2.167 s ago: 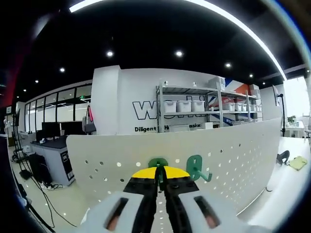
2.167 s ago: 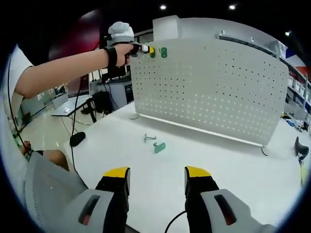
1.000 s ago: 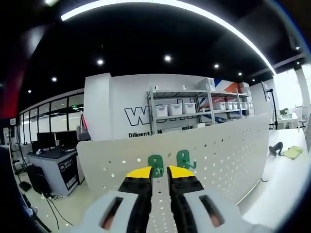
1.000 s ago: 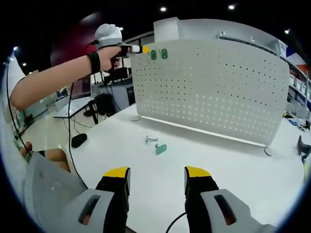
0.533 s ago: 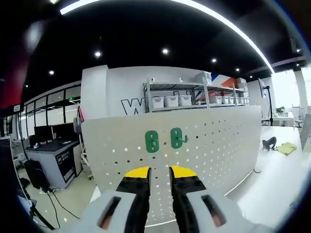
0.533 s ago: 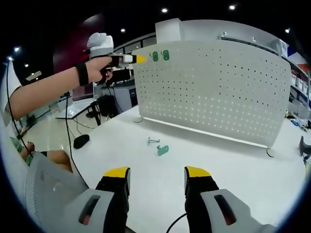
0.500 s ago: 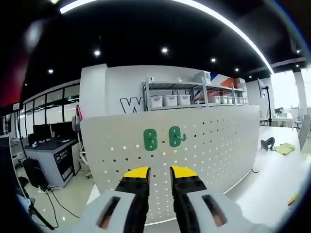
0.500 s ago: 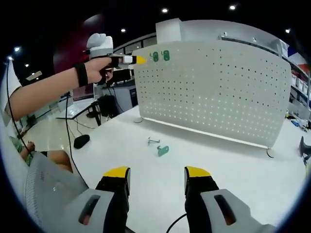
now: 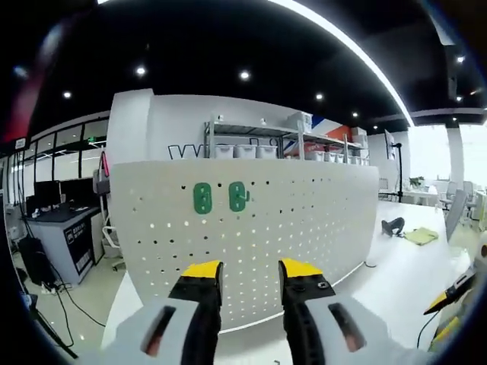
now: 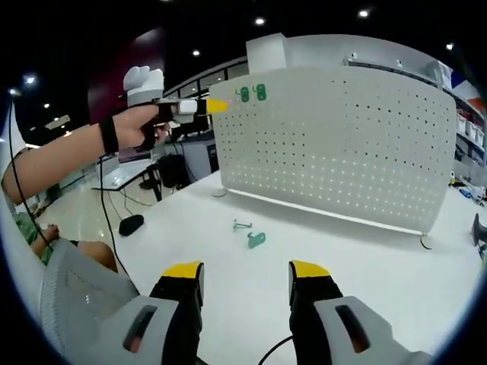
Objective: Insert the hook assembly into the mounting plate slot until the hook locks in place.
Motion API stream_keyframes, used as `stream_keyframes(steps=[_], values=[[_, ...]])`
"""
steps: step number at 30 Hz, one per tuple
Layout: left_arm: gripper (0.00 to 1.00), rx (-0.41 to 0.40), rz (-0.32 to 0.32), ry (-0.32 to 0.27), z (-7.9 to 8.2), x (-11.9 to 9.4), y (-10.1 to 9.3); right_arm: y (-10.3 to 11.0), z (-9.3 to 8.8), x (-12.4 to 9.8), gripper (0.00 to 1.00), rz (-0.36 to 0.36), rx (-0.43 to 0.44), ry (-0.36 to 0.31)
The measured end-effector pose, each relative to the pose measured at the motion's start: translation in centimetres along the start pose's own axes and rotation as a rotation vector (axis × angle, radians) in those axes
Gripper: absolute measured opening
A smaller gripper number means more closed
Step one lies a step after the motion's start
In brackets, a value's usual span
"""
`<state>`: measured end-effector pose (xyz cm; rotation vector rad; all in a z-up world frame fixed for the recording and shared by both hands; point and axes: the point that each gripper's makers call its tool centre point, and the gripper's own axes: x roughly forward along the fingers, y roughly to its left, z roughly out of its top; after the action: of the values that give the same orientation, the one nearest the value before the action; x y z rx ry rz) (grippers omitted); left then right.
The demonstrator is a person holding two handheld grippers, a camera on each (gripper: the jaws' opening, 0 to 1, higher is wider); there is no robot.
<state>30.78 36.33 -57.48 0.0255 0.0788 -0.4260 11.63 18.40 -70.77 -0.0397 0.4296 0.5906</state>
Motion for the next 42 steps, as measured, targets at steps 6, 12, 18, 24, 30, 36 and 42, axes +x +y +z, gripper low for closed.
stream_keyframes(steps=[6, 12, 18, 24, 30, 36, 42], values=[[0.35, -0.003, -0.015, 0.033, -1.6, -1.1, -1.1, -0.3, 0.5, -0.2, 0.46, 0.006, 0.002, -0.023], [0.35, -0.02, -0.001, 0.104, -4.1, -2.0, -1.8, -0.6, 0.5, -0.3, 0.46, 0.017, 0.006, -0.037], [0.36, -0.054, -0.01, 0.157, -6.4, -2.3, -2.8, -0.8, 0.0, -0.5, 0.46, 0.028, 0.023, -0.043], [0.38, -0.068, -0.015, 0.24, -9.5, -2.5, -3.9, -1.5, -0.2, -0.7, 0.46, 0.033, 0.031, -0.043], [0.38, -0.097, -0.018, 0.314, -12.5, -2.6, -4.4, -1.4, -0.6, -0.8, 0.46, 0.041, 0.043, -0.04], [0.38, -0.107, -0.026, 0.389, -15.3, -2.7, -4.9, -1.6, -0.9, -0.8, 0.46, 0.054, 0.055, -0.04], [0.38, -0.101, -0.022, 0.436, -17.0, -2.4, -4.9, -2.3, -0.8, -0.7, 0.46, 0.048, 0.07, -0.05]])
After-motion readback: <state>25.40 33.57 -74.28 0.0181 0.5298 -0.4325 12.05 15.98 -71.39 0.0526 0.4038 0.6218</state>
